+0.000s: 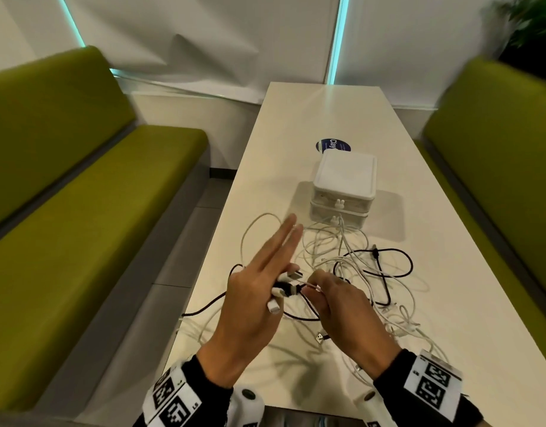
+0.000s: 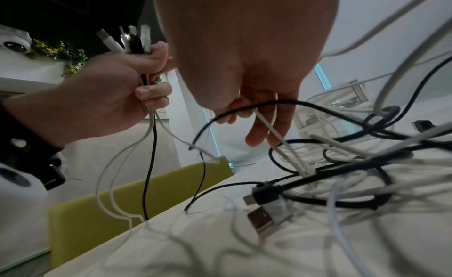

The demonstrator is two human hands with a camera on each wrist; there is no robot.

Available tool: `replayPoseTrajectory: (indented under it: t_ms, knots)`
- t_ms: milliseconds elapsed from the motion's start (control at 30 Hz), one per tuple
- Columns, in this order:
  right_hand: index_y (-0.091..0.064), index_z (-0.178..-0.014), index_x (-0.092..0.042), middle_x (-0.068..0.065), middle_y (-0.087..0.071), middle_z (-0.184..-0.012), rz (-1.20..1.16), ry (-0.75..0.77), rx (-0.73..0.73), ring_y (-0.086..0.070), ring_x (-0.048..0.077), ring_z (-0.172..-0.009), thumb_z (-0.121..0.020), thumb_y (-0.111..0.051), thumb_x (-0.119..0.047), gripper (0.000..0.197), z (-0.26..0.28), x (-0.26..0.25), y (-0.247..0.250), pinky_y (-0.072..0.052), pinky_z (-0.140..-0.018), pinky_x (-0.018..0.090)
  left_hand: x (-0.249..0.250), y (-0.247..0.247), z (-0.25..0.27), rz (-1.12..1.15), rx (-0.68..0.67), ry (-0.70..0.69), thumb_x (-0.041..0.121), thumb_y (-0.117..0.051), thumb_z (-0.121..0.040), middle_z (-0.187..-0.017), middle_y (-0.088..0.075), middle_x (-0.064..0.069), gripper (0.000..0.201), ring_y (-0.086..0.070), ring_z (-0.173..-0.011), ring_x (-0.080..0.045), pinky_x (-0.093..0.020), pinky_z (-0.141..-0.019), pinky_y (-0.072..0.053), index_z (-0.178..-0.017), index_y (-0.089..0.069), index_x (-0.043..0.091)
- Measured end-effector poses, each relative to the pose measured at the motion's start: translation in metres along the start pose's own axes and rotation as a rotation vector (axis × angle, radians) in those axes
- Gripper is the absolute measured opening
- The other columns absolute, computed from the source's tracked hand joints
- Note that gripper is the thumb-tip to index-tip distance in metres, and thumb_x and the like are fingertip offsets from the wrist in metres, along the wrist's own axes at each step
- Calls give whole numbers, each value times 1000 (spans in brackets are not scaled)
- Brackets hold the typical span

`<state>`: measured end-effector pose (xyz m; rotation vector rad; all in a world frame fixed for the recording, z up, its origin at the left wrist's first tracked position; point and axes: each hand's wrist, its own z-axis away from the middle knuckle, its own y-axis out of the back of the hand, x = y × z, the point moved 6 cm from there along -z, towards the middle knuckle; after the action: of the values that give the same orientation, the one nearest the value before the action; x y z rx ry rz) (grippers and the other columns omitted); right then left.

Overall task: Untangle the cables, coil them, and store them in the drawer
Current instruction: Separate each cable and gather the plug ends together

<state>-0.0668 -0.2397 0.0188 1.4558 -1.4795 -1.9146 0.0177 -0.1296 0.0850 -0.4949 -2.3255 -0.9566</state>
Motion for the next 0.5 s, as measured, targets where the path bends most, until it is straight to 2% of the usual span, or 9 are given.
replayPoseTrajectory:
  t_ms: [100,167,233,300,367,433,500]
  knots:
    - [-57,-111,-19,3,-59,-101,9,77,46,-62,31,-85,-94,-31,-41,38,3,-4,0,-47,-68,40,-12,-23,6,-82,-203,43,1,-43,-76,-142,-50,16,75,-60,-98,4,-6,-80,-45,-146,-42,29]
    - [-54,-111,-23,2,-57,-95,0,122,79,-60,29,-80,-90,-35,-28,29,5,-4,0,-49,-64,41,-28,-40,12,-212,-362,138,-5,-48,-73,-134,-54,16,83,-59,-107,-4,-14,-85,-47,-145,-38,37]
    - [-52,-109,-31,-3,-57,-94,-21,141,95,-57,21,-85,-87,-47,-15,28,7,2,-3,-48,-66,36,-41,-49,18,-346,-459,205,-2,-48,-79,-117,-61,11,74,-60,-102,-18,-26,-80,-46,-139,-39,40]
    - [-55,-108,-30,-6,-62,-96,-19,132,101,-55,15,-92,-93,-52,-21,18,6,9,-7,-47,-72,33,-48,-50,21,-385,-475,233,-1,-47,-79,-104,-61,8,64,-60,-95,-21,-28,-75,-43,-132,-48,36]
    - [-56,-99,-28,-8,-62,-84,-24,132,101,-53,12,-80,-98,-52,-31,5,7,15,-9,-45,-68,32,-52,-45,21,-375,-444,245,-1,-47,-79,-98,-61,7,46,-60,-92,-23,-31,-74,-45,-113,-58,28]
    - [-46,-81,-33,-9,-53,-63,-70,129,71,-46,7,-61,-98,-51,-38,19,7,20,-12,-40,-60,29,-54,-36,17,-385,-409,232,-3,-49,-74,-91,-62,6,35,-61,-85,-26,-37,-70,-47,-95,-58,24]
    - [-32,-68,-33,-8,-42,-51,-96,114,50,-41,7,-50,-97,-46,-46,35,7,23,-13,-35,-55,28,-55,-27,13,-379,-365,223,-3,-50,-71,-84,-61,5,32,-59,-76,-26,-40,-64,-48,-89,-56,23]
